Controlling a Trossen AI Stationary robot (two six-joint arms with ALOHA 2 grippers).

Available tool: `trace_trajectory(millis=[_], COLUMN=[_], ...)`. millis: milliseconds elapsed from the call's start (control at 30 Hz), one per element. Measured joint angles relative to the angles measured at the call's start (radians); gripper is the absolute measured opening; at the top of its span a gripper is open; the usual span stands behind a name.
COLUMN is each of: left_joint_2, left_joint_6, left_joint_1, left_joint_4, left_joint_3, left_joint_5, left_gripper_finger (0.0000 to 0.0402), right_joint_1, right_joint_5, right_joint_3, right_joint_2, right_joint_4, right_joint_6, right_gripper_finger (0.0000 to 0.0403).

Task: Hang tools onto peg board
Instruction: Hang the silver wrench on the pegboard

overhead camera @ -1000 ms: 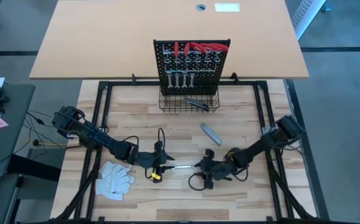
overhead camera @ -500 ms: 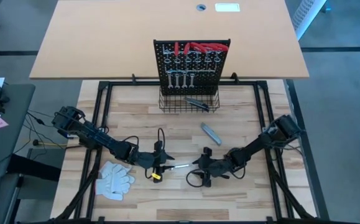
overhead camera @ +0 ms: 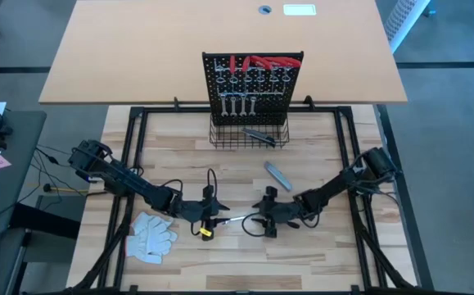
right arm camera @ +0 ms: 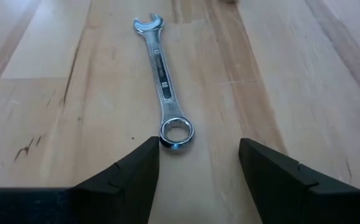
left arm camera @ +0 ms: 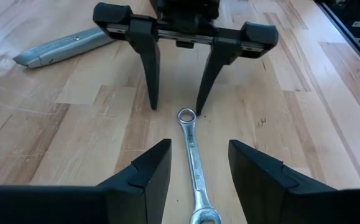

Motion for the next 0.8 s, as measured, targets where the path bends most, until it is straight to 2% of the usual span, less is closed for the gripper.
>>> trace_trajectory(millis=[200, 433, 800], left_joint_2=[0.0, 0.0, 0.0], left_joint_6=[-0.001, -0.002, -0.003], left_joint_1=[0.0, 0.0, 0.0], left_joint_4=[0.0, 0.0, 0.0], left_joint_3=[0.0, 0.0, 0.0], left_joint_5=[-0.012, -0.013, -0.015], left_gripper_finger=[0.0157, 0.0157, 0.0157], right_joint_1=[-0.013, -0.043, -0.065], right_joint_5=[-0.012, -0.102, -0.11], right_joint_3=[-0.001, -0.001, -0.001], right_joint_2=[0.001, 0.004, 0.005], right_joint_4=[0.035, 0.068, 0.118], right_joint_6=[-0.083, -0.099, -0.131], right_gripper_finger=[0.0228, 0.0228, 0.0228])
